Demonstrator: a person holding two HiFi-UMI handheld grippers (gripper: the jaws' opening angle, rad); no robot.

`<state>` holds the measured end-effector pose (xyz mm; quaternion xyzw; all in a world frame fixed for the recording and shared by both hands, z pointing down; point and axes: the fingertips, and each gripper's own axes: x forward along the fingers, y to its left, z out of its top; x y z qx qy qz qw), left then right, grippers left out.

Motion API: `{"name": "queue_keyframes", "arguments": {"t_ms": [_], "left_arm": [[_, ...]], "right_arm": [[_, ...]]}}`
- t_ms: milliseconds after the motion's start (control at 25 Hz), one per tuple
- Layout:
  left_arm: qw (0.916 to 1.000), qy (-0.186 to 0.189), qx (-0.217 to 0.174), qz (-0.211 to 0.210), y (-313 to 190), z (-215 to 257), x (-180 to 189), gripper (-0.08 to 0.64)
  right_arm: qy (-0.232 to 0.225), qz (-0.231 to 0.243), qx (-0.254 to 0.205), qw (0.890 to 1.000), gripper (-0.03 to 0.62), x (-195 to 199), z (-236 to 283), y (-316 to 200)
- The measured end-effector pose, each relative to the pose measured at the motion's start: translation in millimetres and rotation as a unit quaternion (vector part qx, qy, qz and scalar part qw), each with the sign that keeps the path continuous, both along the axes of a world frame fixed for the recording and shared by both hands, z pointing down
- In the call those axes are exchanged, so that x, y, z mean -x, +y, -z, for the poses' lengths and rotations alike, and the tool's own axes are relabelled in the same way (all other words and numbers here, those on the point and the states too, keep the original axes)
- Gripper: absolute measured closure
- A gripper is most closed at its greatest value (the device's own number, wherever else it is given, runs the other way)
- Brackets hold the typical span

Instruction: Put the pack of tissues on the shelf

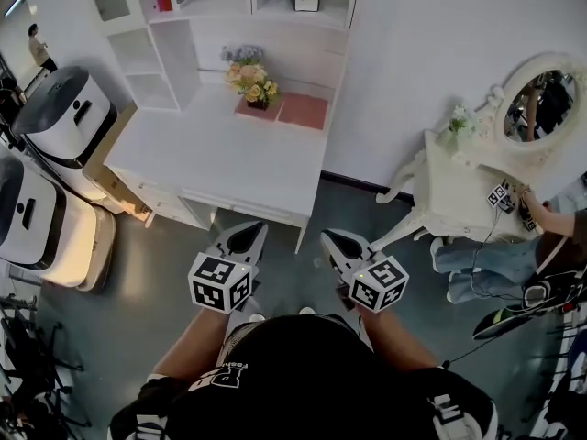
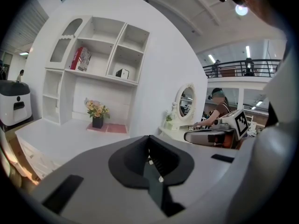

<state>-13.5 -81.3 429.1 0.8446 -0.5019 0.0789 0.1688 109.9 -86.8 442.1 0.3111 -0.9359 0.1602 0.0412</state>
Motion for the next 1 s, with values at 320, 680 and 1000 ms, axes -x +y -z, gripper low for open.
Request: {"name": "queue_keyframes", "arguments": {"t_ms": [320, 680, 1000], "left_arm": [[0.9999, 0.000, 0.004, -0.010, 4.9, -3.7, -1.8, 0.546], [0.9999, 0.001, 0.008, -0.010, 5.9, -4.9, 1.2, 0.546], [0.9999, 0.002, 0.008, -0.012, 3.2, -5.7, 0.5, 0.546]], "right_arm": [[-0.001, -0.010, 0.007, 1.000, 0.584, 1.6, -6.0, 3.3], [-0.002, -0.011, 0.007, 1.000, 0.584, 5.3, -4.2, 2.8], [-0.002, -0.009, 0.011, 1.000, 0.584, 7.7, -7.4, 1.6]]}}
